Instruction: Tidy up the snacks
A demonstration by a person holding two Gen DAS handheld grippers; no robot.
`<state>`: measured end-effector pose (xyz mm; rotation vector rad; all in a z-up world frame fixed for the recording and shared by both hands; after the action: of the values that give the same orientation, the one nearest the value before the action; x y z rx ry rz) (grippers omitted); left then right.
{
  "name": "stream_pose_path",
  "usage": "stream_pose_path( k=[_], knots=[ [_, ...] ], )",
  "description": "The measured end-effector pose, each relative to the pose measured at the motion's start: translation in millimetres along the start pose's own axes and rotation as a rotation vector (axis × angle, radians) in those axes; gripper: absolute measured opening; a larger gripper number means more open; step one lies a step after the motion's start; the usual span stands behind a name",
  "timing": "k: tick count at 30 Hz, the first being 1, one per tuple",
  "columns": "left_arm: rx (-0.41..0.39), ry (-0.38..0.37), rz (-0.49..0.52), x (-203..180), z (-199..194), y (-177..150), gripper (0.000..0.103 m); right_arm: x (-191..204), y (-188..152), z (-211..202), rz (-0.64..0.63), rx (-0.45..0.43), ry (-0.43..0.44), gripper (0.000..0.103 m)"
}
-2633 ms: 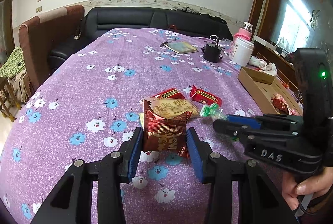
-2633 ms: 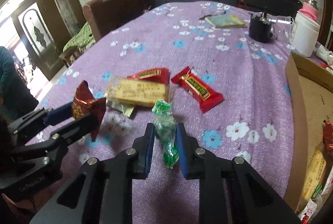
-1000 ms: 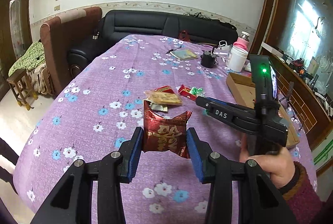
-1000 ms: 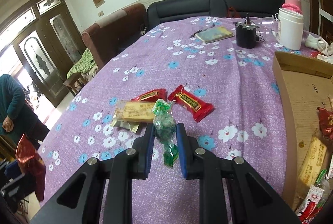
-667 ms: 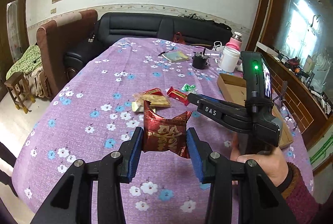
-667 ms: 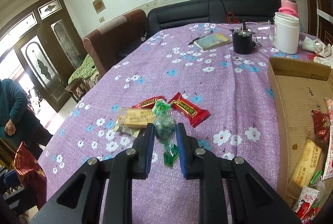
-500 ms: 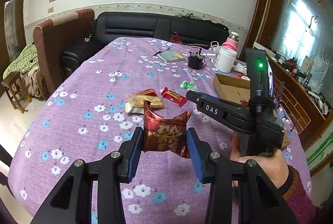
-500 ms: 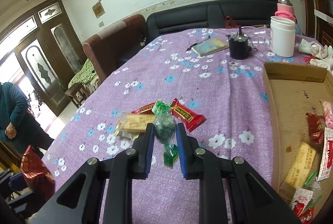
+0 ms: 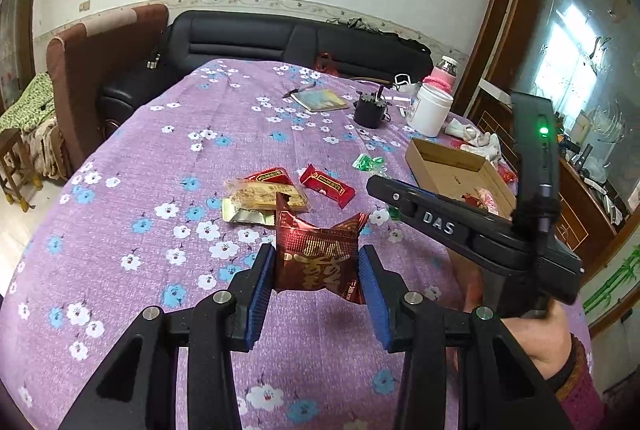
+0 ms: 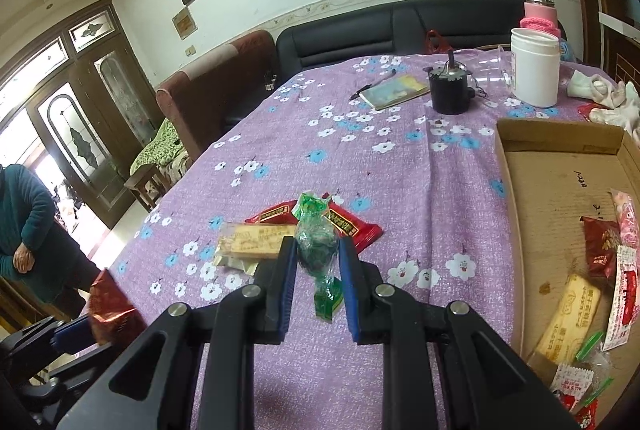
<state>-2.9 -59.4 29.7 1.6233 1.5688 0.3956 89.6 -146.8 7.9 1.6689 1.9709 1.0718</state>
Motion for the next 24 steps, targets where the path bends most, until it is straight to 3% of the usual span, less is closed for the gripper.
stream_pose_path(
  k=[16, 24],
  knots=[
    [0.011, -0.037, 0.046, 13, 25, 3, 0.045, -4, -3, 6, 0.011, 0.024, -0.003, 0.020],
    [0.008, -0.046, 0.001, 36, 28, 5, 0.045, -6, -6, 13, 0.018, 0.044, 0.000, 0.020]
  ],
)
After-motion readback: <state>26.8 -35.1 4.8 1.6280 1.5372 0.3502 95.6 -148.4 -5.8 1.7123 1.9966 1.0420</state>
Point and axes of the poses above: each gripper's, at about its wrist camera, not at the fingertips, and z roughly the way its jaws point, x to its left, y to its top, the point moved 10 cm from there along z, roughly the way its jaws point, and after that the axes turned 9 degrees about -y, right-handed, at the moved point
